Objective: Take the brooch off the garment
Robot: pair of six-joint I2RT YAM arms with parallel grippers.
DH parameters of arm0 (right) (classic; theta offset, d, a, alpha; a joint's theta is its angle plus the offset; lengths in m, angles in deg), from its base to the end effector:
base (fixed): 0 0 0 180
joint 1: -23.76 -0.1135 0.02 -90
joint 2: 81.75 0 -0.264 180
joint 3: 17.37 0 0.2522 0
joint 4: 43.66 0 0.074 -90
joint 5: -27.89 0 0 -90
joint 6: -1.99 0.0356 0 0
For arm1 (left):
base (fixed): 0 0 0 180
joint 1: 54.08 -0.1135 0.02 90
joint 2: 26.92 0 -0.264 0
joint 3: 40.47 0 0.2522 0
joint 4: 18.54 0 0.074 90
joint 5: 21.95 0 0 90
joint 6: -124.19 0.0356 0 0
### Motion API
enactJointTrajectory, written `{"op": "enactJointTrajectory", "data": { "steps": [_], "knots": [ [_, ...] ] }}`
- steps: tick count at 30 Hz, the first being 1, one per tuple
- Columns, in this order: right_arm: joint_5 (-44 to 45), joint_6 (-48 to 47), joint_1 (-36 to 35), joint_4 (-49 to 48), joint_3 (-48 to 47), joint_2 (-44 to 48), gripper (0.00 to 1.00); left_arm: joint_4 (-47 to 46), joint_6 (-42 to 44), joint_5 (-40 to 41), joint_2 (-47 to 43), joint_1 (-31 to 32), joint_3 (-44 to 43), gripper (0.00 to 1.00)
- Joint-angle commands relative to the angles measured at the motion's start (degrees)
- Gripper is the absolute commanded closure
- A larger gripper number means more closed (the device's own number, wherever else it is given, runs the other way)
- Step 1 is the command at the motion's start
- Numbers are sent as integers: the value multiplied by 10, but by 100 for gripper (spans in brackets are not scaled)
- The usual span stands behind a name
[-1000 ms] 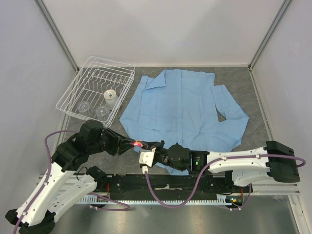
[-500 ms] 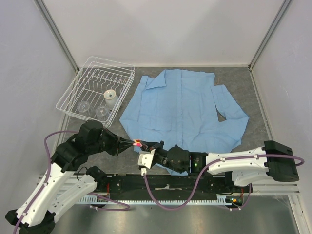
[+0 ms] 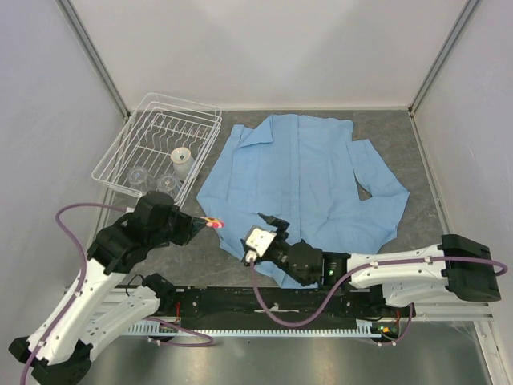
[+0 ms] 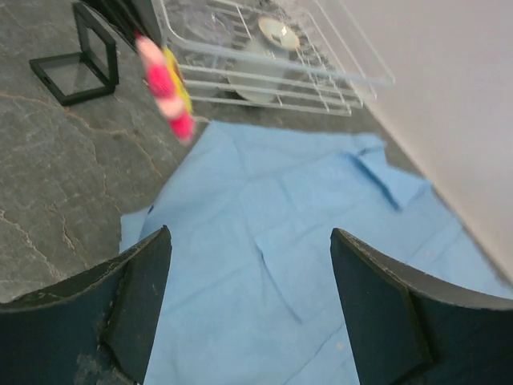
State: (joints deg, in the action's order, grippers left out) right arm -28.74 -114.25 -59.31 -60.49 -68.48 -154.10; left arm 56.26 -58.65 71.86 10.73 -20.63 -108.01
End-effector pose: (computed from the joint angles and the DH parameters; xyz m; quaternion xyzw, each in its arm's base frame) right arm 0.0530 0.2740 0.2657 -0.4605 0.5657 0.1244 0.6726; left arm 0.0907 -0.0571 0.3231 -0.4683 0.7955 -0.3280 0.2005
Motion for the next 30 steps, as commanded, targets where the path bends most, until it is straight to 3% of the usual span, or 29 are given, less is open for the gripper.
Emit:
{"op": "enactJointTrajectory", "data": {
  "steps": [1, 4, 8, 11, 15, 21, 25, 30],
  "knots": [
    [38, 170, 26, 30, 48, 73, 13, 2, 93, 160, 45, -4, -1, 98],
    [25, 220, 44, 48, 84, 125, 13, -43, 119, 154, 23, -5, 50, 98],
    [14, 257, 62, 85, 96, 165, 12, -14, 67, 199, -25, -5, 96, 98],
    [-12, 260, 66, 84, 102, 166, 12, -27, 81, 225, -62, -5, 131, 98],
    [-29, 254, 68, 81, 100, 159, 12, 58, 17, 273, -71, -5, 135, 98],
    [-63, 257, 73, 61, 113, 172, 12, 51, -49, 343, -115, -5, 178, 98],
    [-74, 261, 77, 58, 123, 191, 12, 102, -135, 381, -108, -5, 195, 98],
    [-95, 287, 83, 55, 133, 210, 12, 123, -181, 431, -108, -5, 216, 98]
  ]
}}
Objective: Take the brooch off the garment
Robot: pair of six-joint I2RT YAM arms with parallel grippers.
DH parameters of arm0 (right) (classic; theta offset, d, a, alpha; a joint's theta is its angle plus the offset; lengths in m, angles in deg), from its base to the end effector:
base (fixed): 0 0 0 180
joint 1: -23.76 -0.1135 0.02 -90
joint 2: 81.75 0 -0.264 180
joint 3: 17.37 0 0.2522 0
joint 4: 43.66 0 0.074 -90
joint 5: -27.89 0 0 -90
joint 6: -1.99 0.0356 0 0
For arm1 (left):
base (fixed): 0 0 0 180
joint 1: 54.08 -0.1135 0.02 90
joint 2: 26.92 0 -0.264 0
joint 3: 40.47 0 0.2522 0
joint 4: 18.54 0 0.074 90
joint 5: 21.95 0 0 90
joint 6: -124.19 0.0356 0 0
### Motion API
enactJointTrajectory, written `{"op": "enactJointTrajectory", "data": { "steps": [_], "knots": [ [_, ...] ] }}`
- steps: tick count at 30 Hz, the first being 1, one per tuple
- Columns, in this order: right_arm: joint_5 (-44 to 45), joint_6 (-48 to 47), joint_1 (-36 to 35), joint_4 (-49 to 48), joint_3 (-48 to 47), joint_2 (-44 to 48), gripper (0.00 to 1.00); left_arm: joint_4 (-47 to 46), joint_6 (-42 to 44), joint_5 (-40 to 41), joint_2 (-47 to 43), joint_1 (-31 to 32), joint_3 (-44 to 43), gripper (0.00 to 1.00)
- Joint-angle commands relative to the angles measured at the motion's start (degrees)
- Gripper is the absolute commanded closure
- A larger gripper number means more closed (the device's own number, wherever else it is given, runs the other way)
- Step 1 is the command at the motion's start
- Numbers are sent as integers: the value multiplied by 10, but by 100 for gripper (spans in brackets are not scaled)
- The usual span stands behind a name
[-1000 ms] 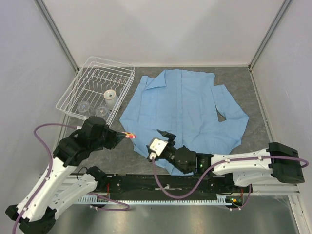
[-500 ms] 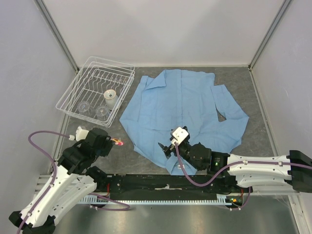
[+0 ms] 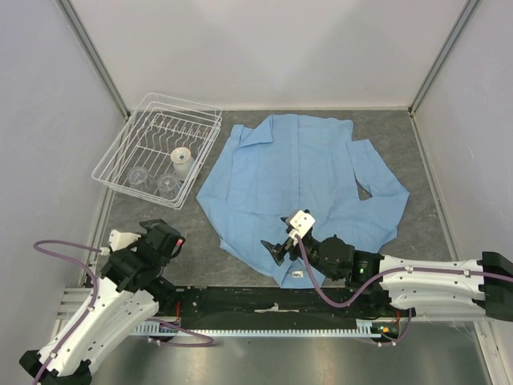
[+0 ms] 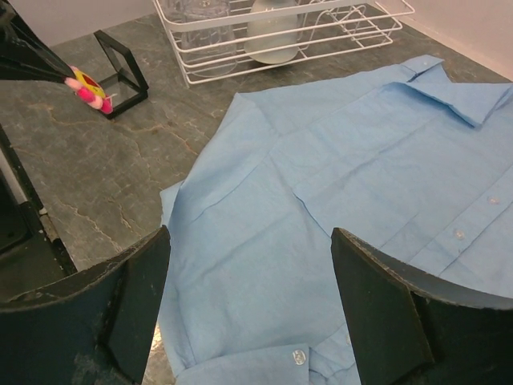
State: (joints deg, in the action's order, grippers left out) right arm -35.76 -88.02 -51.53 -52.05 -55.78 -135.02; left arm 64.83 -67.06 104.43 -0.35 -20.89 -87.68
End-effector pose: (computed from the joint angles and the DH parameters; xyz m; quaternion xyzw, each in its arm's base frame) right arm 0.0689 0.2002 0.2485 -0.3234 0.6677 0.2614 0.6174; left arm 0.0676 -0.0190 0.2292 -0.5777 0.7240 -0.0890 0.3664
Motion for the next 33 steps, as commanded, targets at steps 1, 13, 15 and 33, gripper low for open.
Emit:
{"op": "enactJointTrajectory", "data": {
  "steps": [1, 13, 15, 33],
  "knots": [
    [-31, 28, 6, -33, 8, 21, 12, 41, -114, 112, 5, -2, 16, 98],
    [-55, 52, 8, -41, 28, 37, 12, -31, -140, 184, -3, -2, 66, 98],
    [-57, 54, 9, -41, 29, 39, 12, -55, -141, 195, -19, -2, 87, 98],
    [-69, 65, 10, -43, 43, 70, 12, -94, -167, 251, -45, -2, 149, 98]
  ]
}}
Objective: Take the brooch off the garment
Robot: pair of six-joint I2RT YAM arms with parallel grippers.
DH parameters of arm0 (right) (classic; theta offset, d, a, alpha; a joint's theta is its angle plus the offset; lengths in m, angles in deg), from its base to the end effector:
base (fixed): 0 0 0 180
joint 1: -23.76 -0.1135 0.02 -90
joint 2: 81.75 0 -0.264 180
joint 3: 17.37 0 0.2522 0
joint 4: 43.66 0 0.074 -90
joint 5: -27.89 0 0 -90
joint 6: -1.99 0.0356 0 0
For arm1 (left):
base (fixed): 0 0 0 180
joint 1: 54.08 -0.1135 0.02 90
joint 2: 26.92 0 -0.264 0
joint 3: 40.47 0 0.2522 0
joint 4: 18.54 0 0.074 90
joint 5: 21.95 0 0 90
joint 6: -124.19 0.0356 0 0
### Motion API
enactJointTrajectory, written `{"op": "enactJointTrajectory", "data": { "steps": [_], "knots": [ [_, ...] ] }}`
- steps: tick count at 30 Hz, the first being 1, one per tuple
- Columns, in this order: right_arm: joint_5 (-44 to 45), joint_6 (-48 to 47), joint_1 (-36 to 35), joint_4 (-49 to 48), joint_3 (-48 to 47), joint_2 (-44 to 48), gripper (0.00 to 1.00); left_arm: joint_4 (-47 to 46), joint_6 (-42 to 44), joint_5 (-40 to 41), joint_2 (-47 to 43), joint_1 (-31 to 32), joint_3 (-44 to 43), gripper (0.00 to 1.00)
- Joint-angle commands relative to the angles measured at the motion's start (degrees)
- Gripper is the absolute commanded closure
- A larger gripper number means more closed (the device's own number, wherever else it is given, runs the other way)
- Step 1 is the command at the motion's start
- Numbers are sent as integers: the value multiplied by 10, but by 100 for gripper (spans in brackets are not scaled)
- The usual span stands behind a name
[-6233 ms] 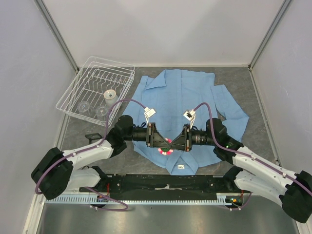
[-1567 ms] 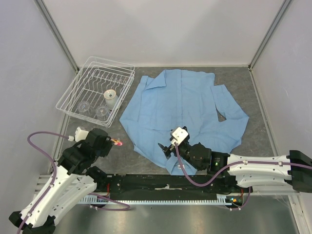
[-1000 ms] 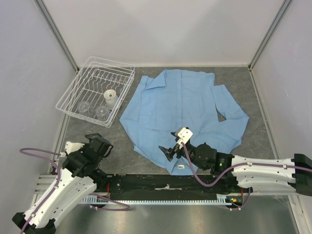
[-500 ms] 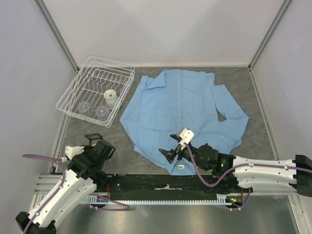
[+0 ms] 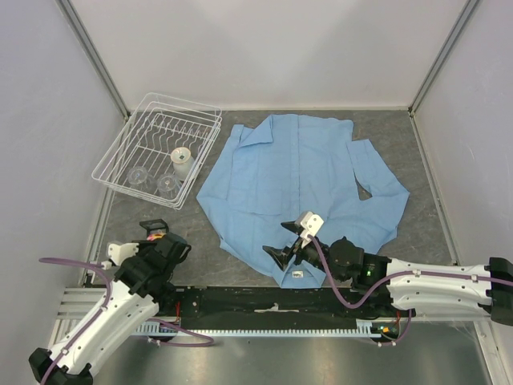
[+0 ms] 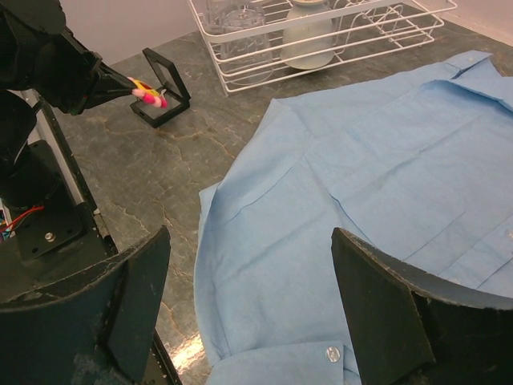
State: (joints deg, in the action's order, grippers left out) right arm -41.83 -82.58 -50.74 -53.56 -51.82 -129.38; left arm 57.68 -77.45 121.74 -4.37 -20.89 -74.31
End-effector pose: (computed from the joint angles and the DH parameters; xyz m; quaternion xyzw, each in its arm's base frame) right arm 0.0640 0.1845 0.2449 -0.3062 0.6581 0.3360 0.6002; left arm 0.0691 -0.0109 0.1780 -0.6267 0.6127 -0.0514 0.4787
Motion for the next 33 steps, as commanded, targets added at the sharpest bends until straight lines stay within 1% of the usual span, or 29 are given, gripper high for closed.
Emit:
{"op": "enactJointTrajectory", "data": {
  "steps": [1, 5, 9, 15, 20, 33],
  "knots": [
    [-8, 11, 2, -29, 6, 14, 12, -26, -65, 84, -5, -2, 19, 98],
    [-11, 12, 2, -31, 7, 12, 12, -49, -59, 113, -9, -2, 30, 98],
    [-14, 12, 2, -32, 7, 11, 12, -76, -53, 121, -6, -2, 40, 98],
    [-16, 14, 2, -31, 8, 18, 12, -76, -70, 123, 10, -2, 46, 98],
    [-16, 16, 3, -32, 12, 16, 12, -73, -80, 141, 21, -2, 49, 98],
    [-24, 20, 3, -33, 14, 18, 12, -85, -109, 161, 24, -3, 74, 98]
  ]
}}
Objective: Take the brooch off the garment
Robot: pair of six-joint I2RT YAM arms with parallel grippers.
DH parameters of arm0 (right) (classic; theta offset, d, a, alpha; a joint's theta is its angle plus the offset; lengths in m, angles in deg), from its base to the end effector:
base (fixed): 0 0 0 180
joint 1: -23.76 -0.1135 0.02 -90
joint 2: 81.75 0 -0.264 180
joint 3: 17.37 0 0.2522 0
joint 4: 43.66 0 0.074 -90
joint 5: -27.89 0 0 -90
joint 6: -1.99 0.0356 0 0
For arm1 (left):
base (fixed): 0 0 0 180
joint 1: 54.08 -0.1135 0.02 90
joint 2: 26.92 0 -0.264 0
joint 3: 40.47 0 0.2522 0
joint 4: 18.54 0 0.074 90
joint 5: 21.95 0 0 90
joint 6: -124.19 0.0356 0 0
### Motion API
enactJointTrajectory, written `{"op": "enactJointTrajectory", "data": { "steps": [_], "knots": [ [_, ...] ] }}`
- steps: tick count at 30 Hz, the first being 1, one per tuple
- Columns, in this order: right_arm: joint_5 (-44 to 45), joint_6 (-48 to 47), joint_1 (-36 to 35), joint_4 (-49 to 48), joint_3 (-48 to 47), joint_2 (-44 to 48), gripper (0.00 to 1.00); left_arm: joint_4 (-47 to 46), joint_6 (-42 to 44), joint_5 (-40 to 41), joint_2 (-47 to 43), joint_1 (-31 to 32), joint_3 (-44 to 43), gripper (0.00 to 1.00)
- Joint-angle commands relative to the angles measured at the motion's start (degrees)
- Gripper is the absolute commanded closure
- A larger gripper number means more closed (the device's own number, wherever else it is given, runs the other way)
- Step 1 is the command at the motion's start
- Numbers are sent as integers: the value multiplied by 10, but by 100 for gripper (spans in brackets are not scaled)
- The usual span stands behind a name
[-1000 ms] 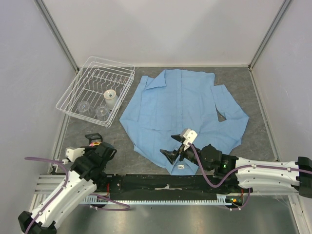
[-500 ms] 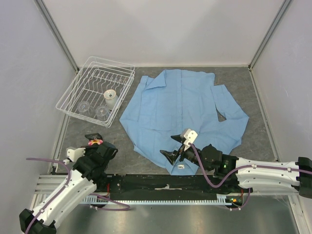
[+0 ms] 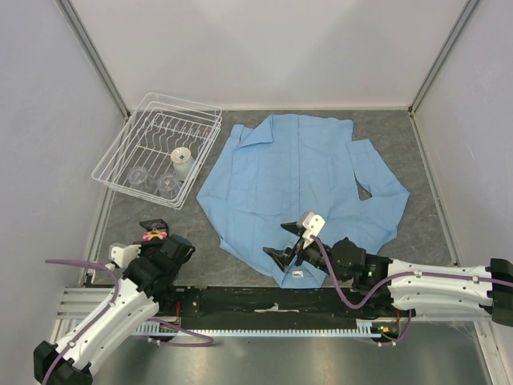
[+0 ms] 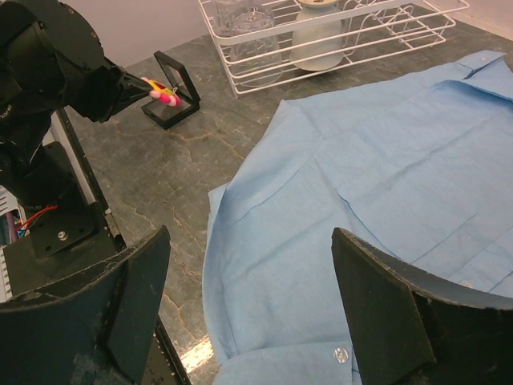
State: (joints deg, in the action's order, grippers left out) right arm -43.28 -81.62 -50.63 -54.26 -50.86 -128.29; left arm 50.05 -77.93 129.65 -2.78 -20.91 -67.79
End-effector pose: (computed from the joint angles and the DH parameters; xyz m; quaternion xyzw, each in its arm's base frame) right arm 0.0626 0.1815 0.2436 -0.3045 0.6538 0.3523 0.5964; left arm 0.0747 -0.0114 0.1528 -0.6177 0.5785 -0.0253 0.5321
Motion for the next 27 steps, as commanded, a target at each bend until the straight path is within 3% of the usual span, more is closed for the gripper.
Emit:
{"op": "enactJointTrajectory", "data": {
  "steps": [1, 9, 21, 27],
  "knots": [
    [-10, 9, 2, -26, 4, 7, 12, -10, -104, 85, 8, -3, 11, 98],
    [-13, 11, 3, -26, 4, 6, 12, -14, -111, 95, 10, -3, 13, 98],
    [-15, 13, 4, -25, 5, 10, 12, -95, -115, 99, 52, -6, 32, 98],
    [-17, 13, 4, -24, 7, 15, 12, -49, -178, 95, 95, -6, 15, 98]
  ]
}}
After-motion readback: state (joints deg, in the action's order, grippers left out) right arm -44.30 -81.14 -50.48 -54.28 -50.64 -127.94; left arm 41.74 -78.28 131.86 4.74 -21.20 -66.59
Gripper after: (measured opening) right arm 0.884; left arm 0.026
